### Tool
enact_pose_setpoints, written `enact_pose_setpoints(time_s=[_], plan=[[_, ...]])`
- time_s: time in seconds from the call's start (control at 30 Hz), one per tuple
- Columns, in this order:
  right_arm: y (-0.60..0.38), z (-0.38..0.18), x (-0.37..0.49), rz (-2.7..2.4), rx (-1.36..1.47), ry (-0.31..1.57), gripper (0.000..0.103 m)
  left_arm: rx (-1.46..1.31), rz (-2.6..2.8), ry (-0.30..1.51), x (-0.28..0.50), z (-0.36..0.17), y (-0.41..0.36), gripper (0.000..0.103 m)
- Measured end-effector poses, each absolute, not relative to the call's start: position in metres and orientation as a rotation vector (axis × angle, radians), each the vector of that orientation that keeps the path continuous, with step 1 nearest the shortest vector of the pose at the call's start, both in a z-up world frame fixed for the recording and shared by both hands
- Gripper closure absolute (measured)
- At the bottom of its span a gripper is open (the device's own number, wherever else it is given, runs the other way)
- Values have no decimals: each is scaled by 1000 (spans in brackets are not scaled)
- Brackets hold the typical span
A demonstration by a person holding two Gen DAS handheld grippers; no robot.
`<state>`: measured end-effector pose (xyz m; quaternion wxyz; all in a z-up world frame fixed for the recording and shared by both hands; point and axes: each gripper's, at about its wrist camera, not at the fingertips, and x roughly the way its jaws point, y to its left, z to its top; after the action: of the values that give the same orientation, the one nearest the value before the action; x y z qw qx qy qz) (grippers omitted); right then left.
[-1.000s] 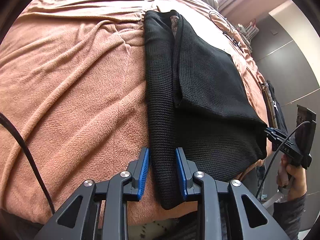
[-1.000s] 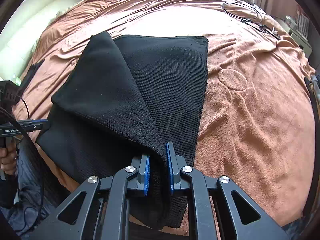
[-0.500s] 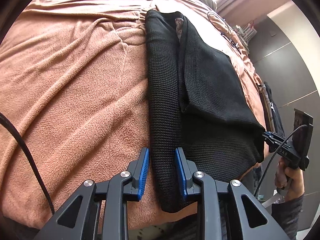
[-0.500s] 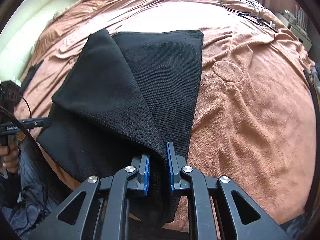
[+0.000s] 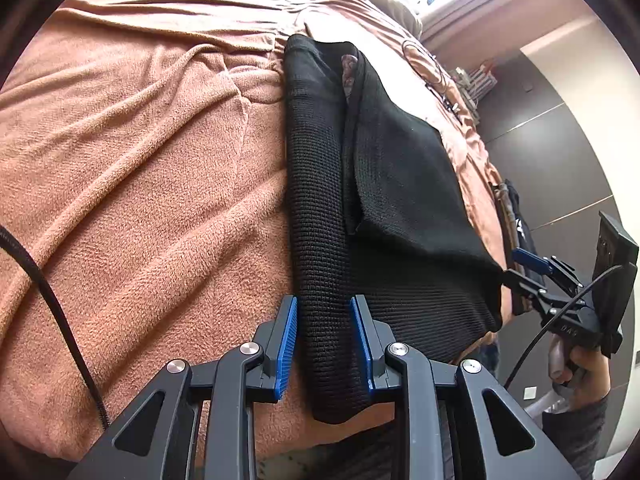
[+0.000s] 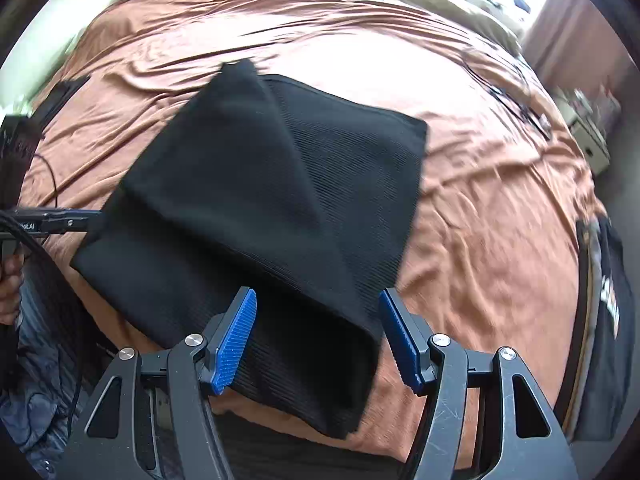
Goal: Fold small clothes
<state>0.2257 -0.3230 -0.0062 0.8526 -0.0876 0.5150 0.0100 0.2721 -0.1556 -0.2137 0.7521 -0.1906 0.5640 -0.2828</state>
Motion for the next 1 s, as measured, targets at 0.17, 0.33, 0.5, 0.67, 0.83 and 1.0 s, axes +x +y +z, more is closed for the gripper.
enact_pose_setpoints(time_s=[0.17,0.33,0.5,0.67,0.83,1.0], plan=[[-286,-13,241,74,-288,1095,41,-449,-617,1231,276,-217,-146,74],[-256,-31,258,122,-384,1111,41,-465,-624,1232,278,-219,-139,75],[-238,-47,273,174,-434,1117,41,-483,-632,1228,278,-221,-138,74],[-235,-61,289,169,-459,1109,42,-472,-628,1235,276,-226,-138,77],[-243,-70,301,157,-437,1093,60,-450,-618,1244,277,-227,-137,81],[-252,-71,318,99,-402,1073,86,-416,-610,1243,277,-227,-144,83]])
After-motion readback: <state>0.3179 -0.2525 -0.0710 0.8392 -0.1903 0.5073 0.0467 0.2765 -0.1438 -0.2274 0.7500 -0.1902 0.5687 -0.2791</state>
